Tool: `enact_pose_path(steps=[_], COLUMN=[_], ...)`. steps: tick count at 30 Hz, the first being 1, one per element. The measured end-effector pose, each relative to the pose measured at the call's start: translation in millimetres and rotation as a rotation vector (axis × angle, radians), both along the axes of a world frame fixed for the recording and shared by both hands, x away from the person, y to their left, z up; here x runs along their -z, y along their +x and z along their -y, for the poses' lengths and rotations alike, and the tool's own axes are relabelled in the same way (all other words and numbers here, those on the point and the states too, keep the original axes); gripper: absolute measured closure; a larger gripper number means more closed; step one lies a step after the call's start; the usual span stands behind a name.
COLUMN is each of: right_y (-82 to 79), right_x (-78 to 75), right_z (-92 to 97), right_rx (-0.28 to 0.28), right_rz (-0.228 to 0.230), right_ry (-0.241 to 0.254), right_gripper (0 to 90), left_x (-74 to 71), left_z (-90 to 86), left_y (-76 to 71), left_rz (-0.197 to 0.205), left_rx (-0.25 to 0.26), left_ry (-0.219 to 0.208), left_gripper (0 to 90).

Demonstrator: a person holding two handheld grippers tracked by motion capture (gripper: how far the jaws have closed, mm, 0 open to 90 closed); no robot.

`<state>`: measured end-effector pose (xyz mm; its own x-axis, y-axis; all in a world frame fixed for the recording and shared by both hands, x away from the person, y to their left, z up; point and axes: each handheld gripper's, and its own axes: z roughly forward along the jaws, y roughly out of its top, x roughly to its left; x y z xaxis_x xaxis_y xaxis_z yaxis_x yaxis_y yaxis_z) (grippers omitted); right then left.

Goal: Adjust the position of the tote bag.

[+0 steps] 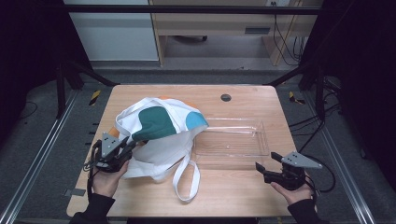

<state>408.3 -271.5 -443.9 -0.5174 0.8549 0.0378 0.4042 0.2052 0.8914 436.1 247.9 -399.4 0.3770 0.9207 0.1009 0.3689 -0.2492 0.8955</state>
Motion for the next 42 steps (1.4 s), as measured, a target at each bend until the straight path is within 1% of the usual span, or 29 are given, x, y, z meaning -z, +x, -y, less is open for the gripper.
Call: enact_pose_path(steps=[5, 6, 7, 8, 10, 12, 14, 16, 17, 21, 22, 25, 26, 27, 29, 31, 33, 34, 36, 38, 39, 42], right_y=[0.3, 0.3, 0.3, 0.1, 0.3, 0.5, 1.1, 1.4, 1.7, 2.2, 2.6, 3.0, 3.0, 3.4, 3.5, 3.6, 3.8, 3.7, 3.6, 3.6, 3.6, 3.7], right_x=[-3.6, -4.6, -4.6, -6.7, -8.6, -9.3, -11.0, -11.3, -11.2, -9.7, -9.3, -8.4, -8.0, -7.5, -6.7, -6.4, -6.0, -5.9, -5.7, -5.3, -5.1, -4.3], right_z=[-8.4, -10.8, -10.8, -16.2, -22.3, -25.3, -32.8, -36.2, -37.1, -37.0, -36.2, -35.3, -35.3, -35.0, -34.7, -34.4, -33.2, -32.9, -32.0, -31.7, -31.7, -31.7], right_rx=[-0.034, -0.043, -0.043, -0.068, -0.092, -0.102, -0.124, -0.133, -0.134, -0.13, -0.129, -0.125, -0.123, -0.124, -0.122, -0.119, -0.116, -0.114, -0.114, -0.114, -0.114, -0.114], right_rz=[-0.003, -0.004, -0.004, 0.0, 0.002, 0.005, 0.004, 0.001, 0.001, -0.001, 0.0, -0.006, -0.006, -0.005, -0.011, -0.012, -0.009, -0.01, -0.007, -0.004, -0.005, -0.008], right_ry=[0.015, 0.021, 0.021, 0.024, 0.024, 0.023, 0.03, 0.037, 0.036, 0.037, 0.035, 0.035, 0.032, 0.03, 0.025, 0.024, 0.022, 0.021, 0.019, 0.014, 0.012, 0.009], right_gripper=[32.1, 34.3, 34.3, 37.6, 41.2, 42.4, 44.8, 45.0, 44.7, 43.8, 43.6, 42.6, 42.3, 41.9, 41.8, 41.8, 41.9, 41.9, 41.9, 41.9, 41.9, 41.9], left_x=[-3.9, -6.6, -6.6, -9.4, -12.8, -14.7, -21.0, -23.5, -28.1, -35.6, -35.6, -43.6, -43.6, -48.3, -52.4, -54.2, -58.4, -58.4, -60.9, -61.6, -62.5, -63.2], left_z=[-1.9, -3.1, -3.1, -3.9, -4.6, -4.8, -5.5, -6.1, -6.4, -5.0, -5.0, -3.2, -3.2, -3.7, -4.6, -5.1, -5.7, -5.7, -6.0, -6.5, -7.5, -9.7], left_y=[0.2, 0.1, 0.1, 0.4, 0.9, 1.3, 2.9, 3.6, 5.0, 9.0, 9.0, 13.3, 13.3, 15.6, 18.4, 19.9, 25.2, 25.2, 31.4, 33.4, 37.3, 42.3], left_rz=[0.003, 0.004, 0.004, 0.006, 0.008, 0.01, 0.02, 0.024, 0.031, 0.038, 0.038, 0.052, 0.052, 0.056, 0.06, 0.06, 0.06, 0.06, 0.055, 0.053, 0.049, 0.042], left_rx=[0.007, 0.012, 0.012, 0.015, 0.019, 0.021, 0.023, 0.025, 0.026, 0.021, 0.021, 0.022, 0.022, 0.016, 0.01, 0.009, -0.002, -0.002, -0.013, -0.017, -0.026, -0.036], left_ry=[-0.012, -0.023, -0.023, -0.036, -0.049, -0.054, -0.074, -0.08, -0.092, -0.112, -0.112, -0.128, -0.128, -0.131, -0.134, -0.136, -0.142, -0.142, -0.146, -0.147, -0.153, -0.169], left_gripper=[75.9, 76.3, 76.5, 76.7, 77.1, 77.4, 77.7, 77.8, 77.9, 78.1, 78.1, 78.3, 78.3, 78.3, 78.3, 78.4, 78.4, 78.4, 78.4, 78.5, 78.5, 78.5])
